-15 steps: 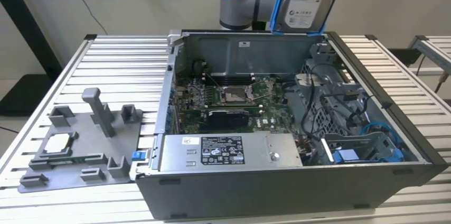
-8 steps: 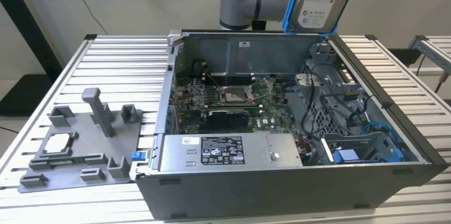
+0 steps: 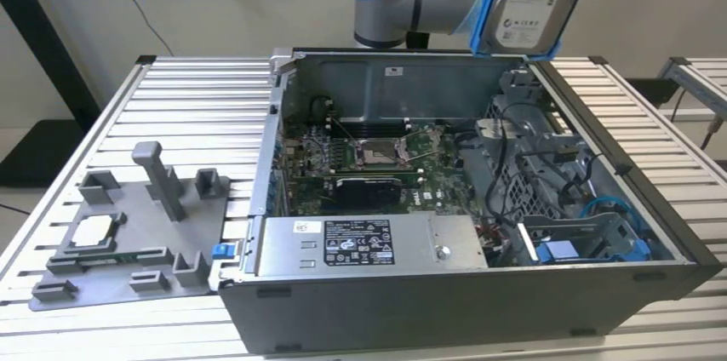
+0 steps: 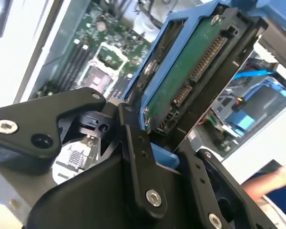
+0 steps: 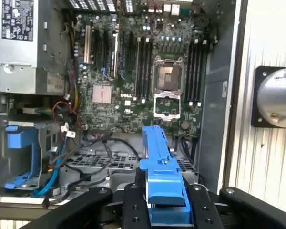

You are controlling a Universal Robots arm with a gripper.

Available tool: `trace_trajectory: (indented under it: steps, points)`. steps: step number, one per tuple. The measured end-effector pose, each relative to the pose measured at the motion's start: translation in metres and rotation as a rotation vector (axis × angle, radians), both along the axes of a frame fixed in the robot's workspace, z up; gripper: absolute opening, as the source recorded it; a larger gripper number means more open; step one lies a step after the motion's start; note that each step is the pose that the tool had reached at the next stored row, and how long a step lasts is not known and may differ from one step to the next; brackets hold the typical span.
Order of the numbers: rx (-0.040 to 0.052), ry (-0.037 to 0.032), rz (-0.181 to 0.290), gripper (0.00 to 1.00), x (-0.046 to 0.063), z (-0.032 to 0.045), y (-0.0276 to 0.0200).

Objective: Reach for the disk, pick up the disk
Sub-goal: 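Pick up the disk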

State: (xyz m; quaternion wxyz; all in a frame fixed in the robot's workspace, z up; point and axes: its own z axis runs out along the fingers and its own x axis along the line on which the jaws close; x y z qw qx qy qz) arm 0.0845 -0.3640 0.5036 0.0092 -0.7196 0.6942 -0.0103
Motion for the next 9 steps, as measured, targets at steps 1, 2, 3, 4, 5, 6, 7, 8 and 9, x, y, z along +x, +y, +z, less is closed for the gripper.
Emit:
trace_trajectory:
  steps: [1,2,3,4,5,6,7,8,9]
  points:
    - [-0.0147,-0.0111,0.000,0.00,0.0000,-0.0001,0.0001]
    - [-0.0261,-0.0184,0.000,0.00,0.0000,-0.0002,0.0001]
    - [-0.0325,-0.0213,0.000,0.00,0.0000,-0.0003,0.0002]
    - [-0.0325,-0.0213,0.000,0.00,0.0000,-0.0004,0.0000]
    - [-0.0318,-0.0214,0.000,0.00,0.0002,-0.0003,-0.0007]
    - [-0.0296,-0.0213,0.000,0.00,0.0005,-0.0003,-0.0025]
    - [-0.0279,-0.0214,0.000,0.00,0.0011,-0.0004,-0.0046]
    - [-0.0270,-0.0213,0.000,0.00,0.0017,-0.0003,-0.0068]
    - [-0.0268,-0.0213,0.000,0.00,0.0024,-0.0003,-0.0092]
